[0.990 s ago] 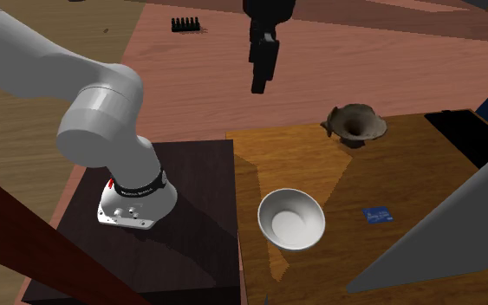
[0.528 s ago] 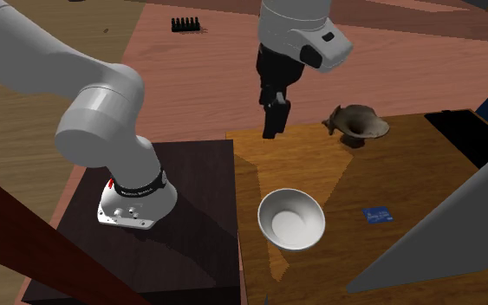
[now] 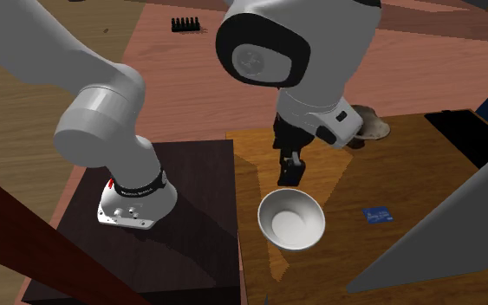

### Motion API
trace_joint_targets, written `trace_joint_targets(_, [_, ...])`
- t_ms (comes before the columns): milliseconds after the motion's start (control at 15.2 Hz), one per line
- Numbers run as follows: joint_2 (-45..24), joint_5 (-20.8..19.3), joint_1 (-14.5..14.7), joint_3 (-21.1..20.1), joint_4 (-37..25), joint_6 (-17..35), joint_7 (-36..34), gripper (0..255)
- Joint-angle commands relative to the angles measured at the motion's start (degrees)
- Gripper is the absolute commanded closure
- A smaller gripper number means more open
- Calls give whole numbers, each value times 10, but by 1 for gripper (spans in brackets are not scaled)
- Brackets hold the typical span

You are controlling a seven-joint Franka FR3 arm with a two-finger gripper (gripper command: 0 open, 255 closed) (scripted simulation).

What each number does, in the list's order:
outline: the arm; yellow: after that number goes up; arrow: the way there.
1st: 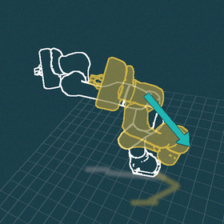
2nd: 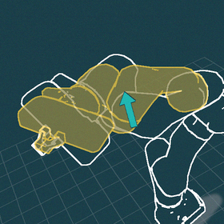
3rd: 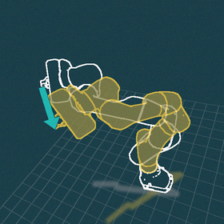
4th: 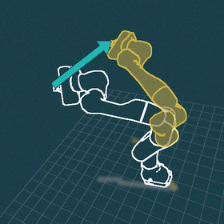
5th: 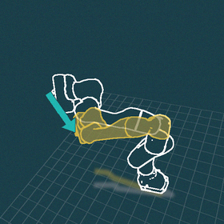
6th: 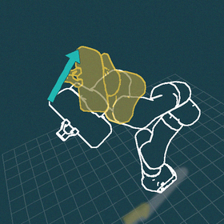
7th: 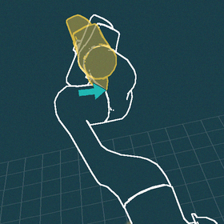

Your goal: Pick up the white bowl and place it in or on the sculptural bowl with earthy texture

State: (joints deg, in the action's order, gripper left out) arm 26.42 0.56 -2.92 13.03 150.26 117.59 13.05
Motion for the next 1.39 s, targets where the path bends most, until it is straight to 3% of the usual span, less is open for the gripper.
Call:
trace_joint_targets(0, [-39, 2, -1, 15, 3, 43, 21, 0])
trace_joint_targets(330, [-150, 31, 2, 50, -6, 141, 81, 0])
trace_joint_targets(660, [-275, 101, 5, 73, -38, 223, 166, 0])
trace_joint_targets(990, [-405, 200, -18, 60, -95, 278, 264, 0])
trace_joint_targets(1320, [-451, 238, -32, 38, -104, 309, 294, 0])
